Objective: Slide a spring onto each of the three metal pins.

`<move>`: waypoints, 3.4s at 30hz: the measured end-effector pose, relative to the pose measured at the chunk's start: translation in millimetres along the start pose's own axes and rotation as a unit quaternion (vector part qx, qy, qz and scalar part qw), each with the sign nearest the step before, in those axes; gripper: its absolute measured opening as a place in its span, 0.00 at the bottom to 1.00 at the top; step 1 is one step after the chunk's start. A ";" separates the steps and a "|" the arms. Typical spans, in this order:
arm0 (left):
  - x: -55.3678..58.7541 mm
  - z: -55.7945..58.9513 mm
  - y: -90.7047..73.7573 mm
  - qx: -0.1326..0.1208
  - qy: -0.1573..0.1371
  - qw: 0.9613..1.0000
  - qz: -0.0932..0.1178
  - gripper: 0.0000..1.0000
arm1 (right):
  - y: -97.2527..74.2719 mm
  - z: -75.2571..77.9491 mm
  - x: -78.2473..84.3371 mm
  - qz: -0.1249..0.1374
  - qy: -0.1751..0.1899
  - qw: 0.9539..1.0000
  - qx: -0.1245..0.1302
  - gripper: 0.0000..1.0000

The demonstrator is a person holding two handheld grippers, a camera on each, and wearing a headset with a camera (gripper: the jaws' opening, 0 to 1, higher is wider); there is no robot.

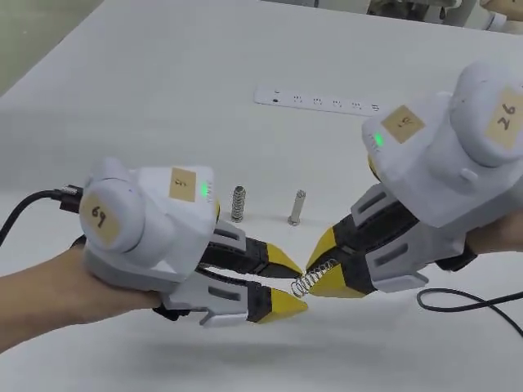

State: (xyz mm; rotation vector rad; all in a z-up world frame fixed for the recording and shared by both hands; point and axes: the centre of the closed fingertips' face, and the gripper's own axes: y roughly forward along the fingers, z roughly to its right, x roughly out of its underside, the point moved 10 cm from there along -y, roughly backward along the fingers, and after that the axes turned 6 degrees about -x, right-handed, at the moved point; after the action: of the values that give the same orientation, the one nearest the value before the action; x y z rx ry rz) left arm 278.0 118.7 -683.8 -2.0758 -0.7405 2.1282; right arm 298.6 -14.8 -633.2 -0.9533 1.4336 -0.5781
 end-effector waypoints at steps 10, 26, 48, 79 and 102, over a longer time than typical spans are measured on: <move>-0.7 2.4 -1.4 -0.007 -0.028 0.999 0.013 0.22 | 0.9 -1.8 1.5 -0.004 0.002 1.000 -0.003 0.08; 9.4 1.8 -13.6 -0.060 -0.070 0.996 0.019 0.53 | 1.5 1.3 0.9 -0.006 -0.001 1.000 -0.005 0.08; 27.2 -8.4 -33.2 -0.154 -0.115 0.981 0.008 0.85 | -6.0 24.6 4.4 -0.023 -0.011 1.000 0.000 0.08; 46.7 -16.1 -41.1 -0.188 -0.133 0.973 0.000 0.96 | -29.4 100.8 -5.6 -0.097 -0.038 0.994 0.033 0.08; 55.0 -17.8 -39.7 -0.186 -0.132 0.973 -0.015 0.95 | -19.6 136.5 -6.4 -0.146 -0.053 0.988 0.012 0.08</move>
State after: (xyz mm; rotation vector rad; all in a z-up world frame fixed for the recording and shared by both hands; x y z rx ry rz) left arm 279.8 179.6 -718.5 -1.9299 -1.2832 2.4343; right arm 434.9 6.9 -629.4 -1.1686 1.1976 -0.7458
